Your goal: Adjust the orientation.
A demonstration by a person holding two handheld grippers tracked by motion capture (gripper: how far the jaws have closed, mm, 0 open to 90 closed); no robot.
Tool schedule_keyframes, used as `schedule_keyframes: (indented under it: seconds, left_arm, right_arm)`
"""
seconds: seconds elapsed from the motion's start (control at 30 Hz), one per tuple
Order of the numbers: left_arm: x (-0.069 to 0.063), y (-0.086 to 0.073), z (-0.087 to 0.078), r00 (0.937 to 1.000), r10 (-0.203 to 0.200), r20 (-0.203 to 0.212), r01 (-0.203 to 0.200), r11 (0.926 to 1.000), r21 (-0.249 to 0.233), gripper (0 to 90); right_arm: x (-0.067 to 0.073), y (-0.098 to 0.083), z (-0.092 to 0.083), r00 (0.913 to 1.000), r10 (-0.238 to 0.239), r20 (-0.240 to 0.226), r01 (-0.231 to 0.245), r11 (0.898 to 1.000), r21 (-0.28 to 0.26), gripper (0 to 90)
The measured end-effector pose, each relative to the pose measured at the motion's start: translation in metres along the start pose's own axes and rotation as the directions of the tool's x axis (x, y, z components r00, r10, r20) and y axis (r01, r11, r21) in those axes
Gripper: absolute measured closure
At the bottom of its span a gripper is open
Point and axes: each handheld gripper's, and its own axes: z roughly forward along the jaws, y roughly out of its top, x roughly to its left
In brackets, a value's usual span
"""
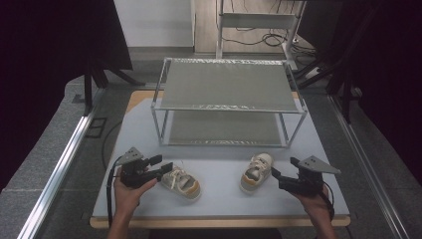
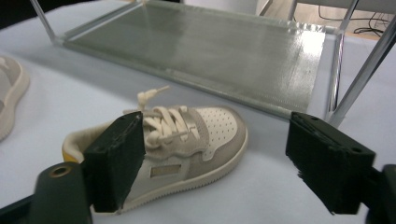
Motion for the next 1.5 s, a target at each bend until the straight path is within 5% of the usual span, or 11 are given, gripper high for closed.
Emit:
schedule_keyframes:
  seconds: [0.1, 0.47, 0.7, 1.0, 1.5]
  left_arm:
    - [0.001, 0.000, -0.003, 0.9999, -0.010, 0.002, 0.010, 0.9999, -0.010, 41.0]
    - [-0.004, 0.001, 0.001, 0.9998, 0.014, 0.013, -0.014, 0.9998, 0.010, 41.0]
    - [-0.014, 0.008, 0.007, 0.9983, 0.048, 0.033, -0.049, 0.9987, 0.012, 40.9]
    - [-0.015, 0.013, 0.015, 0.9964, 0.068, 0.049, -0.070, 0.9972, 0.028, 40.9]
    - [-0.012, 0.007, -0.006, 0.9985, 0.053, 0.012, -0.053, 0.9986, 0.001, 40.9]
  right_arm:
    - [0.002, 0.002, 0.000, 0.9997, -0.007, -0.024, 0.007, 1.000, -0.017, 28.6]
    - [0.014, -0.001, 0.010, 0.9963, -0.060, -0.061, 0.061, 0.998, 0.012, 35.8]
    - [0.020, -0.007, 0.007, 0.9911, -0.112, -0.073, 0.111, 0.994, -0.014, 35.7]
    - [0.018, 0.003, 0.006, 0.9879, -0.110, -0.109, 0.103, 0.992, -0.072, 38.4]
    - [0.057, 0.018, 0.027, 0.9569, -0.195, -0.215, 0.183, 0.980, -0.074, 39.1]
